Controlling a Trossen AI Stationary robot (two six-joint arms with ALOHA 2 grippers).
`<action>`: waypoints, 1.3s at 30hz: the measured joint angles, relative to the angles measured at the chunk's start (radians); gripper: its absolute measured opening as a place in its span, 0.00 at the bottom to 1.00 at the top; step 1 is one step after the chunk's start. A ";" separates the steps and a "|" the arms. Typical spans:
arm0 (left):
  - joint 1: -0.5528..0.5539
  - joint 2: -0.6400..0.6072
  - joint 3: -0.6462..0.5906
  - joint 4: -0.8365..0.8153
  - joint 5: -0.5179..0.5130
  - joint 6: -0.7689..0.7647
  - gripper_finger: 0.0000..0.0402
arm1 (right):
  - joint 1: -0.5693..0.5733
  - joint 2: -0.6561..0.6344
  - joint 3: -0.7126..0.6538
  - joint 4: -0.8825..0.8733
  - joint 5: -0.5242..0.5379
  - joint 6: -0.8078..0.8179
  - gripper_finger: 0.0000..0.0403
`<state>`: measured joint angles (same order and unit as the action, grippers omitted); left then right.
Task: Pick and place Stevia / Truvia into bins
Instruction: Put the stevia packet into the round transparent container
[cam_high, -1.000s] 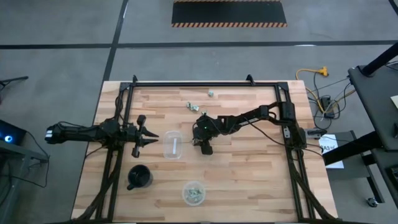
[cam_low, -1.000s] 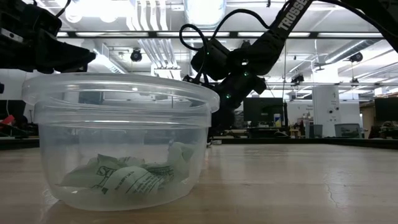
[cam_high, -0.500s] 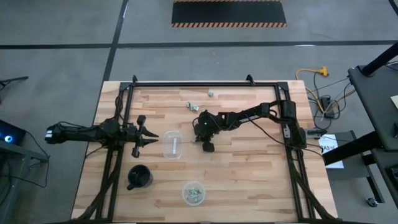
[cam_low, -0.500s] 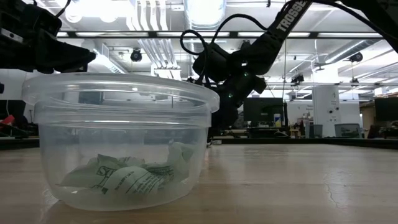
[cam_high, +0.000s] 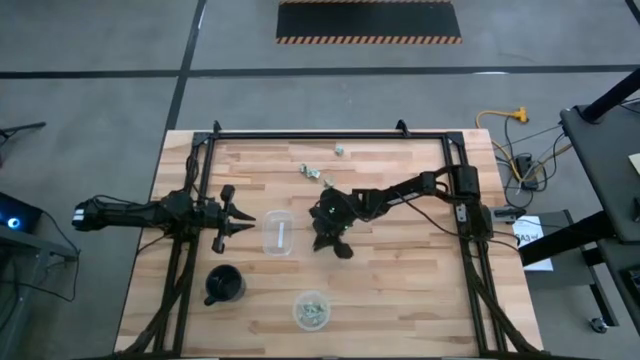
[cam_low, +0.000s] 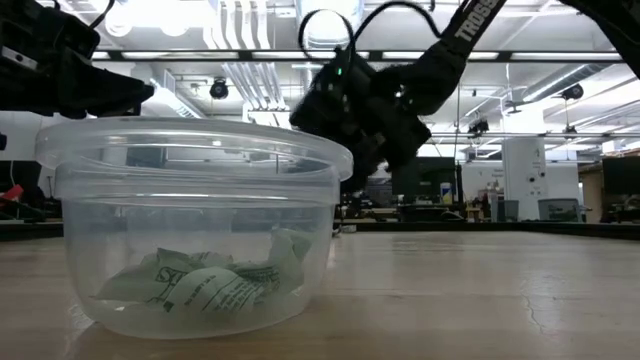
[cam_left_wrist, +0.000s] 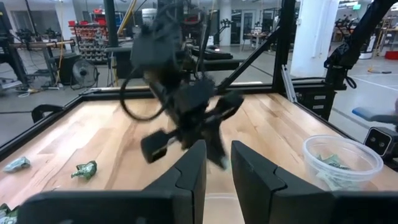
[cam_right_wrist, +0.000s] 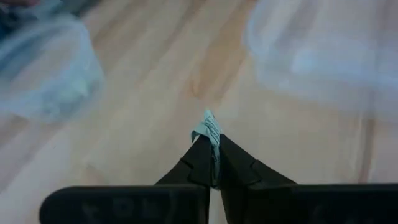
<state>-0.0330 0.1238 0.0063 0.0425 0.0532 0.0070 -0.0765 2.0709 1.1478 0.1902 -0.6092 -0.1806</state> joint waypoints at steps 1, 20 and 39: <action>0.000 0.000 0.000 0.000 0.000 0.000 0.14 | 0.011 -0.001 0.000 0.026 -0.004 0.002 0.02; 0.000 0.001 0.000 0.001 0.000 0.000 0.14 | 0.160 0.022 -0.006 0.363 -0.365 -0.089 0.02; 0.000 0.000 0.000 0.001 0.000 0.000 0.14 | 0.260 0.027 0.023 0.421 -0.276 -0.165 0.02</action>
<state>-0.0329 0.1242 0.0063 0.0437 0.0530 0.0068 0.1836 2.0983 1.1706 0.6116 -0.8857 -0.3453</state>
